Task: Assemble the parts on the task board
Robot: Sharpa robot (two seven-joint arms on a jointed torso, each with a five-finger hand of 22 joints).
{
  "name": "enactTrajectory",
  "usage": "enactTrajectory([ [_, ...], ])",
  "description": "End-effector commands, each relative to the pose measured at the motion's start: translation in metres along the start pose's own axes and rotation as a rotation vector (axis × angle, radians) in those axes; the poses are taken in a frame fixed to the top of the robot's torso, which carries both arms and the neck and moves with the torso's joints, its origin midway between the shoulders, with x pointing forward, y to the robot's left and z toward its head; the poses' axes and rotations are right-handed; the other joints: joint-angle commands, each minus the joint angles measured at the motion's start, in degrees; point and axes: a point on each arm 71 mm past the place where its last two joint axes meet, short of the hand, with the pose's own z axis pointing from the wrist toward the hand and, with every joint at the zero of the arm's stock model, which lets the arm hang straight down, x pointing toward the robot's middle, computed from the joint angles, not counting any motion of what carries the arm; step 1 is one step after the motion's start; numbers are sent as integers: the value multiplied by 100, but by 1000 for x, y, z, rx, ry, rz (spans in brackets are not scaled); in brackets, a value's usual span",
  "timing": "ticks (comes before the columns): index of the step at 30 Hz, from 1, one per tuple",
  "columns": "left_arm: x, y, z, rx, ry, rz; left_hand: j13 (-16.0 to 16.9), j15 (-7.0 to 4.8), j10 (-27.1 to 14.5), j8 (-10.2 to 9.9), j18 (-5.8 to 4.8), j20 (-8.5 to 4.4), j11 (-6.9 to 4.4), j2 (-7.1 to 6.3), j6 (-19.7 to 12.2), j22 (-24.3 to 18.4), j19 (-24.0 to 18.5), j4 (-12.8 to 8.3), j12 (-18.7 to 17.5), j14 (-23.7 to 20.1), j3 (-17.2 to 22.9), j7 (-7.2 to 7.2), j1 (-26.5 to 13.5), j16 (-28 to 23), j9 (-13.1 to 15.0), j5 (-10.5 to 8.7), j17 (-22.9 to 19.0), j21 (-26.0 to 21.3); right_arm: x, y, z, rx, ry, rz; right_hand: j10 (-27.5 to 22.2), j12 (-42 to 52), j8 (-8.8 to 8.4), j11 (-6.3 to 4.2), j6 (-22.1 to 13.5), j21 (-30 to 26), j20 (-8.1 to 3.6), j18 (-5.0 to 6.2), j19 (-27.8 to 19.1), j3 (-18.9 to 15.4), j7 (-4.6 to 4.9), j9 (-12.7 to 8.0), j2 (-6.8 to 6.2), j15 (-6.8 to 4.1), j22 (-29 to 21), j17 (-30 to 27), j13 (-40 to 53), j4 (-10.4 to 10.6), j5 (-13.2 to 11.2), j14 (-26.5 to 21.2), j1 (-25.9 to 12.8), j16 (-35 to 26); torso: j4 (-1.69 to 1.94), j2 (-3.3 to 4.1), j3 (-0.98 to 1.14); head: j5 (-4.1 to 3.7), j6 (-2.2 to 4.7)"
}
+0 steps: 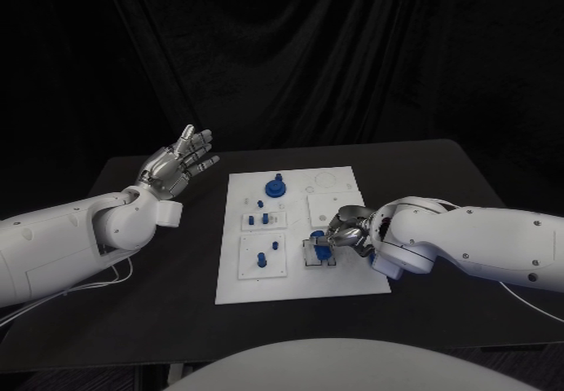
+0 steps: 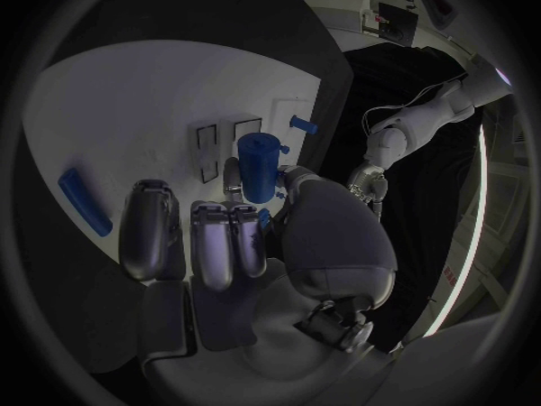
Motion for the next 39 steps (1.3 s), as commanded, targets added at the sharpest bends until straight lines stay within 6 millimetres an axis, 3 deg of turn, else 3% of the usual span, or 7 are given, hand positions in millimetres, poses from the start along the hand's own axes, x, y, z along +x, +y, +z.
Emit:
enactTrajectory([
  [1, 1, 0, 0, 5, 10, -14, 5, 17, 11, 25, -14, 23, 17, -5, -13, 6, -3, -4, 21, 18, 29, 271, 50, 2, 3, 20, 10, 20, 3, -3, 1, 31, 35, -34, 608, 15, -54, 51, -37, -31, 57, 73, -10, 218, 27, -47, -22, 55, 1049, 1251, 1510, -182, -148, 545, -126, -22, 0, 1, -3, 0, -1],
  [6, 1, 1, 1, 1, 10, -14, 5, 19, 13, 32, -15, 23, 16, -8, 5, 10, 0, -4, 24, 19, 33, 273, 63, 3, 5, 41, 10, 23, 5, -3, 1, 41, 59, -50, 608, 15, -127, 83, -39, -89, 84, 84, -30, 56, 61, -194, -23, 84, 1035, 1215, 1510, -34, -615, 538, -249, -35, -1, 2, -2, 11, -1],
  [12, -1, 2, 1, -3, 8, -12, 6, 23, 14, 45, -17, 25, 12, -10, 27, 21, 11, -13, 28, 21, 46, 283, 101, 4, 9, 85, 11, 31, 6, -3, 2, 39, 80, -64, 608, 15, -197, 108, -86, -181, 104, 102, -69, -83, 87, -299, -75, 105, 1009, 1141, 1510, 34, -715, 521, -364, -65, -5, -2, 0, 23, -1],
  [20, -2, 3, 2, -7, 9, -12, 6, 24, 14, 49, -18, 25, 14, -10, 24, 27, 17, -16, 31, 22, 56, 281, 130, 5, 8, 127, 11, 37, 5, -3, 4, 37, 82, -67, 608, 15, -256, 134, -105, -255, 133, 115, -96, -318, 112, -476, 9, 131, 993, 1076, 1510, 66, -1033, 504, -639, -90, -3, -3, -2, 25, -1],
  [29, -1, 5, 2, -15, 12, -15, 6, 39, 15, 49, -21, 29, 32, -6, 8, 34, 24, -18, 33, 28, 71, 273, 161, 9, 6, 163, 13, 43, 3, -3, 5, 37, 67, -58, 608, 15, -259, 141, -96, -321, 144, 127, -118, -459, 118, -586, 227, 139, 979, 1040, 1510, 78, -1071, 494, -1040, -102, -4, 1, 0, 31, -1],
  [31, -1, 5, 2, -16, 13, -16, 7, 54, 18, 51, -26, 32, 51, -5, 7, 39, 29, -17, 37, 31, 77, 266, 173, 10, 6, 166, 14, 47, 3, -3, 5, 37, 63, -56, 608, 15, -250, 140, -86, -334, 143, 129, -120, -626, 117, -639, 278, 137, 979, 1039, 1510, 75, -756, 494, -1267, -100, -3, 1, 0, 31, -1],
  [39, -1, 7, 1, -22, 13, -18, 7, 61, 17, 49, -29, 34, 56, -3, -8, 39, 30, -16, 36, 32, 81, 265, 180, 11, 4, 175, 14, 48, 0, -4, 3, 13, 30, -40, 608, 15, -232, 142, -81, -365, 144, 134, -127, -814, 118, -694, 376, 139, 973, 1017, 1510, 73, -939, 489, -1424, -107, -5, 1, 0, 43, -1],
])
